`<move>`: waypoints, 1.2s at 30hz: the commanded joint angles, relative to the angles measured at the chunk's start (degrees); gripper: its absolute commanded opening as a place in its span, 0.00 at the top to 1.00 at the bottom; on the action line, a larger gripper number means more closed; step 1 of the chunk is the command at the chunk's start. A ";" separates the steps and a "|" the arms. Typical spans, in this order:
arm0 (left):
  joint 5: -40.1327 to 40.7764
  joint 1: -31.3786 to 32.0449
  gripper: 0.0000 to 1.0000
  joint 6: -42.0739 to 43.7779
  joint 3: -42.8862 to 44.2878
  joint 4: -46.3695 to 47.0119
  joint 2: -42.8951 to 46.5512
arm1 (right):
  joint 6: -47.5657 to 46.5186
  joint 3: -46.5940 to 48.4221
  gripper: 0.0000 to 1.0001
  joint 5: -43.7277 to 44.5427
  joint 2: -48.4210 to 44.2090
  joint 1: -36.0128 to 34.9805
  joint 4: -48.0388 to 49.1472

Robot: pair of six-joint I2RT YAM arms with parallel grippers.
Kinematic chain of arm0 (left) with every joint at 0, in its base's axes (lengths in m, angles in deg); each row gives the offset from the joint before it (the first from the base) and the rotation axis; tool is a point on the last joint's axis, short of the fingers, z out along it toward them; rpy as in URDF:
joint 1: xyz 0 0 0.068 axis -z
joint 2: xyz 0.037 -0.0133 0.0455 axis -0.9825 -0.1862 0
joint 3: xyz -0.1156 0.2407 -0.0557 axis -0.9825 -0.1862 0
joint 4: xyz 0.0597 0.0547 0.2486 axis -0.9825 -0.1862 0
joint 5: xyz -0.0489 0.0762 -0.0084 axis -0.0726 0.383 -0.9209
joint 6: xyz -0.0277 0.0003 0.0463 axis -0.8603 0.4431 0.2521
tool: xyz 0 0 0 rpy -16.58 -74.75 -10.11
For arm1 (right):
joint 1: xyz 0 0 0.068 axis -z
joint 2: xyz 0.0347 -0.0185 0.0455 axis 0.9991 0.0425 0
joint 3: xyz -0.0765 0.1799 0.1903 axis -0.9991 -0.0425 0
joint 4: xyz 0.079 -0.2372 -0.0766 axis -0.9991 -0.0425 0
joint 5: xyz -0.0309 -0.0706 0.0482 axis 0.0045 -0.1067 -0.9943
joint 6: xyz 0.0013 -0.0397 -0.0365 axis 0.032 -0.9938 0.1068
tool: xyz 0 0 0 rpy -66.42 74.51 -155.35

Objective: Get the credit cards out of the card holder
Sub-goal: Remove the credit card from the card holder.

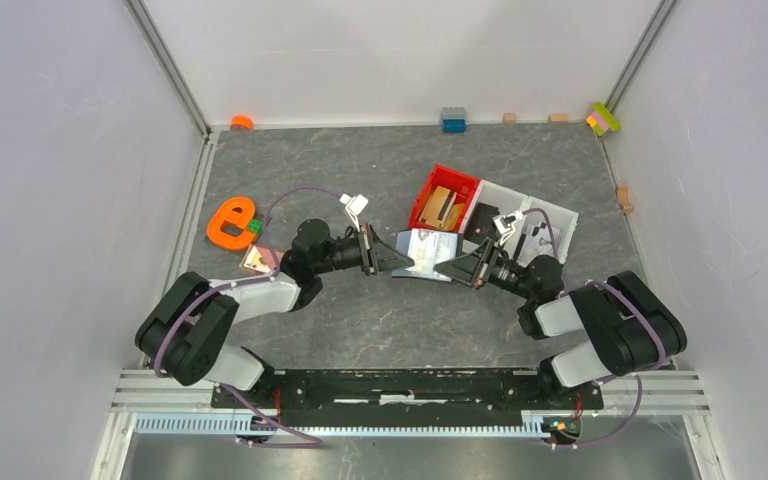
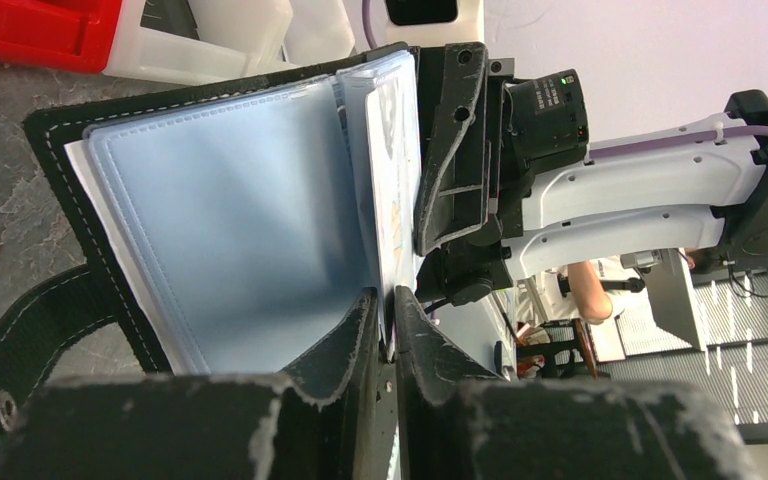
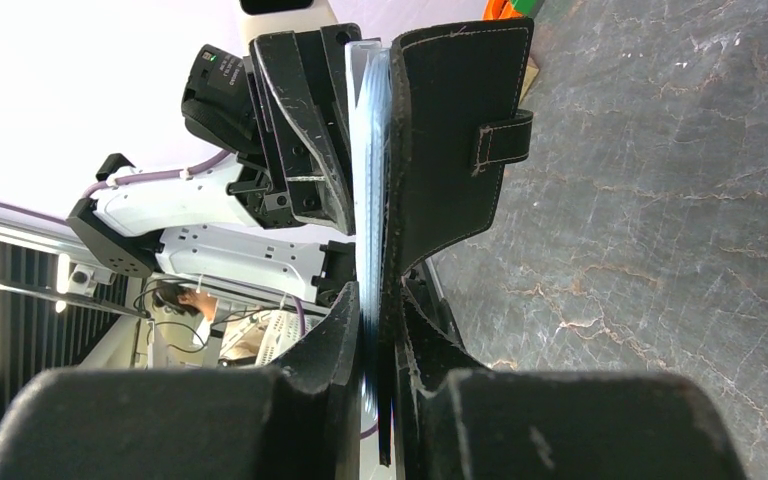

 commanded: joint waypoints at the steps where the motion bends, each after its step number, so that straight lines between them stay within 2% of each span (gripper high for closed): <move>1: -1.33 0.31 0.84 -1.26 1.80 3.13 0.50 | -0.02 0.55 0.93 -1.00 0.29 -0.20 16.80; 3: -1.24 0.30 0.83 -1.23 1.49 3.67 0.94 | -0.01 0.56 0.93 -1.06 0.31 -0.25 16.80; 6: -1.09 0.29 0.73 -1.69 0.69 5.43 1.86 | -0.04 0.62 0.93 -1.08 0.22 -0.28 16.88; 9: -0.32 0.24 0.72 -0.96 0.48 4.56 2.63 | -0.03 0.56 0.93 -1.08 0.23 -0.24 16.85; 11: -0.25 0.27 0.74 -0.73 0.46 4.26 2.67 | -0.03 0.55 0.93 -1.09 0.24 -0.24 16.90; 15: -0.11 0.21 0.87 -0.65 0.57 4.00 2.45 | 0.08 0.53 0.93 -1.09 0.30 -0.24 17.15; 19: 0.02 0.23 0.90 -0.38 0.80 3.10 2.41 | 0.22 0.54 0.93 -1.13 0.32 -0.24 17.33; 23: 0.54 0.21 0.98 -0.14 0.75 2.33 2.44 | 0.29 0.52 0.93 -1.10 0.22 -0.24 17.51; 29: 7.10 -0.30 0.98 4.89 0.73 -8.50 6.68 | 0.53 0.35 0.94 -1.10 0.00 -0.09 17.95; 36: 10.27 -1.11 0.98 5.21 -1.27 -9.15 10.05 | 0.49 0.10 0.94 -0.91 -0.22 0.28 18.03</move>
